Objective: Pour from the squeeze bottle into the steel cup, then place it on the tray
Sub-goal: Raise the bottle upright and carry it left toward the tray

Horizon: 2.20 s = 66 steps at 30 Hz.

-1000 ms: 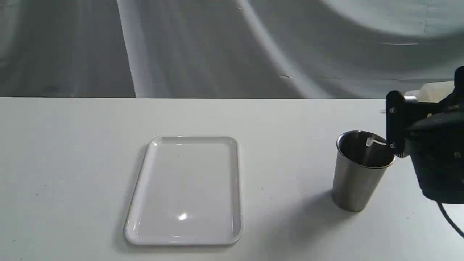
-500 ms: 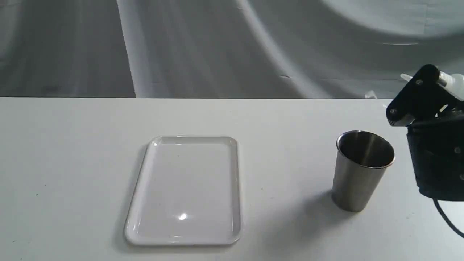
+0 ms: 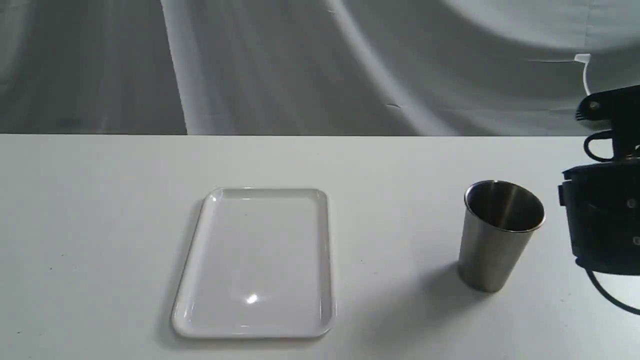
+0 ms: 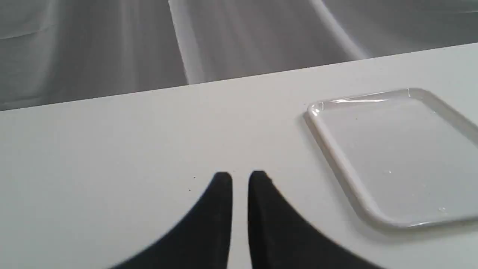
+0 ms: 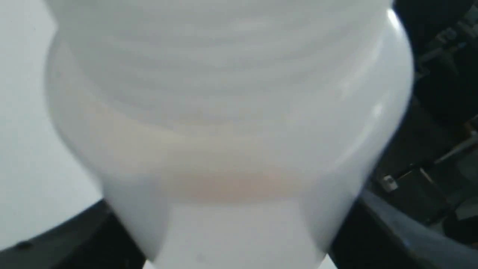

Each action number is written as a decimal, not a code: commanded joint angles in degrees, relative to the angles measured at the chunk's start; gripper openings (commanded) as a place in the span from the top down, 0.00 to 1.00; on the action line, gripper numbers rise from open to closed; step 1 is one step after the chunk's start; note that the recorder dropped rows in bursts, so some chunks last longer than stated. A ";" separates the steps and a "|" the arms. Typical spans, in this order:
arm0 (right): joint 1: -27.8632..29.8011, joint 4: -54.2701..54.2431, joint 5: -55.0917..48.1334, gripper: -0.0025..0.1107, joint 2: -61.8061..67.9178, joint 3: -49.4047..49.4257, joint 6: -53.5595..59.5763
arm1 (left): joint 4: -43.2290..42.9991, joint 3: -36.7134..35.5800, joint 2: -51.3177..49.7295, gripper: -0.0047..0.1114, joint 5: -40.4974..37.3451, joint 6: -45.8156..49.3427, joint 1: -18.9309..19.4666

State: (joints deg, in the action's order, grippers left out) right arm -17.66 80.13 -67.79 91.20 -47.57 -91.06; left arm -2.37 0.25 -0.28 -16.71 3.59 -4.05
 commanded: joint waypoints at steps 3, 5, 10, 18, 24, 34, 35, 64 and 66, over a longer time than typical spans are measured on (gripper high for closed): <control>-0.16 1.67 -2.17 0.64 -0.43 -0.52 -7.34 | -0.16 -0.25 0.28 0.89 0.37 -0.10 -0.18; -0.16 1.67 -2.17 0.64 -1.06 -0.52 -7.34 | -0.16 -0.25 0.28 0.89 0.37 -0.10 -0.18; -0.16 0.86 -2.17 0.64 -4.23 -0.52 -8.04 | -0.16 -0.25 0.28 0.89 0.37 -0.10 -0.18; -0.16 0.75 -2.17 0.64 -9.28 -0.52 -10.27 | -0.16 -0.25 0.28 0.89 0.37 -0.10 -0.18; -1.25 0.75 -2.17 0.64 -12.45 -0.52 -10.27 | -0.16 -0.25 0.28 0.89 0.37 -0.10 -0.18; -3.40 0.74 -2.17 0.64 -13.08 -0.52 -10.27 | -0.16 -0.25 0.28 0.89 0.37 -0.10 -0.18; -4.05 0.86 -2.17 0.64 -13.08 -0.52 -10.27 | -0.16 -0.25 0.28 0.89 0.37 -0.10 -0.18; -10.40 13.57 39.07 0.64 -12.82 -12.51 -9.80 | -0.16 -0.25 0.28 0.89 0.37 -0.10 -0.18; -10.40 13.96 41.41 0.64 -11.90 -12.79 -9.23 | -0.16 -0.25 0.28 0.89 0.37 -0.10 -0.18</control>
State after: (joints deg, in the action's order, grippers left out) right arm -27.99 90.69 -28.87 79.17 -59.76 -101.23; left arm -2.37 0.25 -0.28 -16.71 3.59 -4.05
